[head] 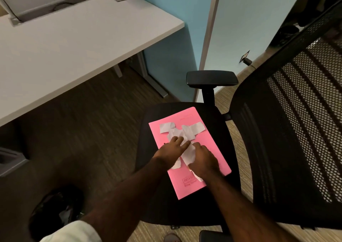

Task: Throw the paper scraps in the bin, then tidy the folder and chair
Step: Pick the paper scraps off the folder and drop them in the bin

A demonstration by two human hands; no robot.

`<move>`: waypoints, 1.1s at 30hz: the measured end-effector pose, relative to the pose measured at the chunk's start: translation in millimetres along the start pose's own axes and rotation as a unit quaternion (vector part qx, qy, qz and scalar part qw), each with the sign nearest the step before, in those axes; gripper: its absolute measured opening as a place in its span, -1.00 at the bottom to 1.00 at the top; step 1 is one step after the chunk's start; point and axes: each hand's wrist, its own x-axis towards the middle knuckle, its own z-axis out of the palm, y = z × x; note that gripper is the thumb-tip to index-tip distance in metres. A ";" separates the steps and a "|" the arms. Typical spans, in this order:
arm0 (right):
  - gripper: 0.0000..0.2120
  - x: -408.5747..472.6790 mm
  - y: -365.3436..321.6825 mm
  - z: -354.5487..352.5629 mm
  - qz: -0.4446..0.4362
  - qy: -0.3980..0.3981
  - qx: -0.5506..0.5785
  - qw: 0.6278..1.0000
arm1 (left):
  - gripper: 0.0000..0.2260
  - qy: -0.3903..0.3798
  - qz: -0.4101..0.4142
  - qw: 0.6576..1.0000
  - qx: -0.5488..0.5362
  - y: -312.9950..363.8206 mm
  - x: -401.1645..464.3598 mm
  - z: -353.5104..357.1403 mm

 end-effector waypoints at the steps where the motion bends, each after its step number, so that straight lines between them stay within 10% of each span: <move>1: -0.20 0.8 0.9 0.3 0.007 0.004 0.009 1.000 | -0.22 0.008 -0.013 1.000 -0.019 0.6 -0.8 0.8; 18: -0.29 7.4 30.5 -8.2 0.040 -0.066 0.193 0.978 | -0.46 0.157 -0.051 0.982 -0.091 -22.7 -16.5 10.3; 25: -0.32 1.0 46.5 -18.3 0.035 -0.077 0.254 0.964 | 0.14 0.038 -0.040 0.995 -0.087 -29.3 -3.9 6.0; 33: -0.36 3.0 59.2 -21.0 0.050 -0.029 0.306 0.950 | -0.19 -0.003 0.015 1.000 0.024 -18.0 12.0 3.1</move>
